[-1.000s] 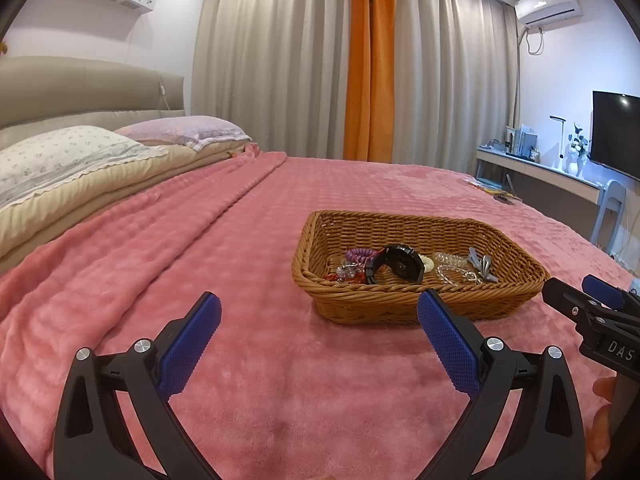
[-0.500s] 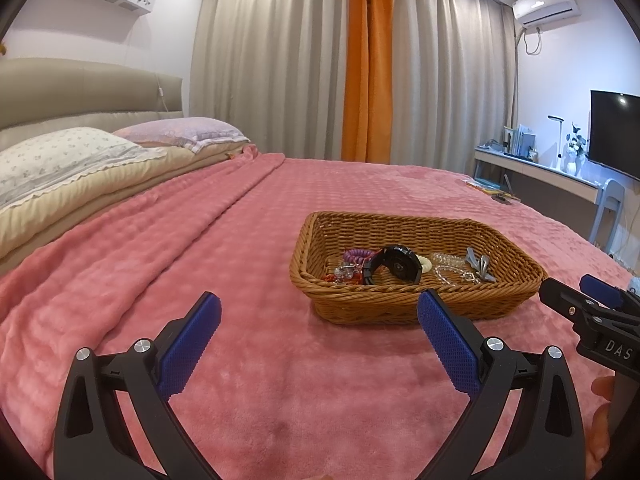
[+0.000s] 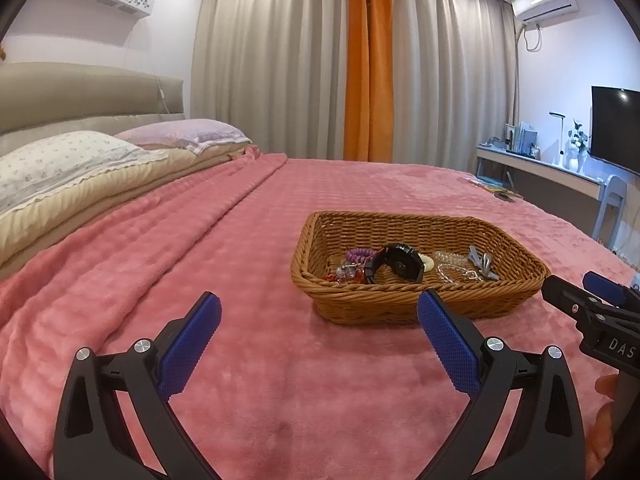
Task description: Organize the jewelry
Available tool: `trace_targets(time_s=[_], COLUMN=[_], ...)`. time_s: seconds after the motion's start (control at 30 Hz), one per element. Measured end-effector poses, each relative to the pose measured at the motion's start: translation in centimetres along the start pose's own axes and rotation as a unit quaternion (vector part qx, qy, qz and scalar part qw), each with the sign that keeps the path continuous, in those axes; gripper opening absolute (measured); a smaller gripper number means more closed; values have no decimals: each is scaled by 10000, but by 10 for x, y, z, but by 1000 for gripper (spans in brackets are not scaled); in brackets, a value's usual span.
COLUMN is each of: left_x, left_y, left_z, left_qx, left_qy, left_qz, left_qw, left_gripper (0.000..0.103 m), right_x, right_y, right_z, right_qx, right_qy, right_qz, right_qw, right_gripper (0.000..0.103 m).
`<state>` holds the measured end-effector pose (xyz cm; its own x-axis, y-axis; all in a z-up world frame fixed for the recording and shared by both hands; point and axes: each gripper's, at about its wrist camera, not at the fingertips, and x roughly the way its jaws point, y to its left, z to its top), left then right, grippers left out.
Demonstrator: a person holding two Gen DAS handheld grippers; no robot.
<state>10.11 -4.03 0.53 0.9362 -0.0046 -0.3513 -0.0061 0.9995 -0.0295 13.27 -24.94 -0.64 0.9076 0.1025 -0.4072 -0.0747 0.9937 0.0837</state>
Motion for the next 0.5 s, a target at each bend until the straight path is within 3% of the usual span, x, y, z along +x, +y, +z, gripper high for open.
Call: trace_targets(time_s=[0.5], left_x=[-1], left_y=[0], left_z=[2], left_qx=[46], left_qy=[-6], left_qz=[-42], left_qw=[10000], left_gripper=[96], right_x=[0], right_y=[0], right_z=[0], right_qx=[3], right_qy=[-1], right_qz=[0], right_qw=[10000], right_gripper=[91])
